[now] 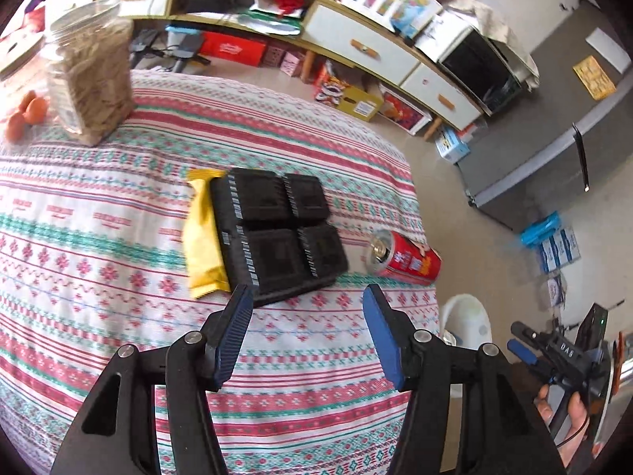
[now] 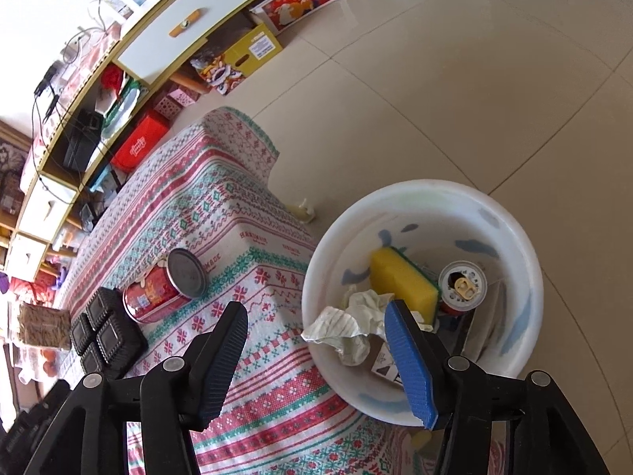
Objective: Collect trash
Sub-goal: 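Move both tools back to the table toward the black tray and red can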
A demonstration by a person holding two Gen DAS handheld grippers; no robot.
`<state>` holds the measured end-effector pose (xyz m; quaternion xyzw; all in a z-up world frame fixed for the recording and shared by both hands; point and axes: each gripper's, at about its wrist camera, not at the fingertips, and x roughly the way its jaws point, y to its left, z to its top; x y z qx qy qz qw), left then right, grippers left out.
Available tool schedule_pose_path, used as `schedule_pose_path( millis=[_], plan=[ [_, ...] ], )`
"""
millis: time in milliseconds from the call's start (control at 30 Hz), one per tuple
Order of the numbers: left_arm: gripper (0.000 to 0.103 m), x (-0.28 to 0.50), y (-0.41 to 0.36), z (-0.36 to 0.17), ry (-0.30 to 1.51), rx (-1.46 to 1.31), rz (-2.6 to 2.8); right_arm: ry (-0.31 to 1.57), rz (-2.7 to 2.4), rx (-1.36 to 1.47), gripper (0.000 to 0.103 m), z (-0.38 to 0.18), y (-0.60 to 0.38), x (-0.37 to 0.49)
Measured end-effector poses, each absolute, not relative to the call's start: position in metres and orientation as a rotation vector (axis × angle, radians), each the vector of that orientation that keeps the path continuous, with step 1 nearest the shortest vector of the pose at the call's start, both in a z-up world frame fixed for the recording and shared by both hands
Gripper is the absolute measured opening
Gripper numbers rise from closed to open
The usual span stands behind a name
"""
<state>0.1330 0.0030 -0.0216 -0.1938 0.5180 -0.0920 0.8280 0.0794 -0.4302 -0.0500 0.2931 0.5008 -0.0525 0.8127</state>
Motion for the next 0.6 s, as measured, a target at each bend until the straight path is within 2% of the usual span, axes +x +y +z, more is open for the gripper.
schedule_pose_path(
  millis=[233, 600],
  plan=[
    [0.061, 0.142, 0.045, -0.04, 1.125, -0.5, -0.215, 1.12, -0.023, 0.541, 0.067, -0.057, -0.389, 0.097],
    [0.061, 0.152, 0.025, -0.099, 1.222, -0.662, -0.268, 1.164, 0.019, 0.437, 0.067, -0.068, -0.349, 0.115]
  ],
)
